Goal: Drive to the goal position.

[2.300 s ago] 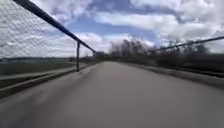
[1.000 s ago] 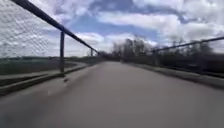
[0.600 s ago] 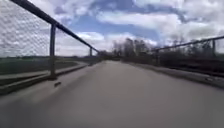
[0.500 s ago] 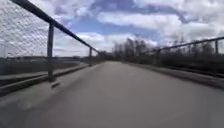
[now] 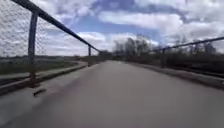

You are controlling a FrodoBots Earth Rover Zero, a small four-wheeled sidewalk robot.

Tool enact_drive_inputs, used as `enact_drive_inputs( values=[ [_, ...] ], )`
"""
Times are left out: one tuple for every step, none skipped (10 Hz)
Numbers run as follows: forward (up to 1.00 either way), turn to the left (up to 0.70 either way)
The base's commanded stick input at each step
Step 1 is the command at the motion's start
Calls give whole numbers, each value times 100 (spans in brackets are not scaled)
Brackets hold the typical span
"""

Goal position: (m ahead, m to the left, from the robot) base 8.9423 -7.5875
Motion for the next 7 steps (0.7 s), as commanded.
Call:
enact_drive_inputs(
  values=[
    [95, 0],
    [94, -2],
    [94, -6],
    [94, -8],
    [94, -8],
    [94, -7],
    [94, -9]
  ],
)
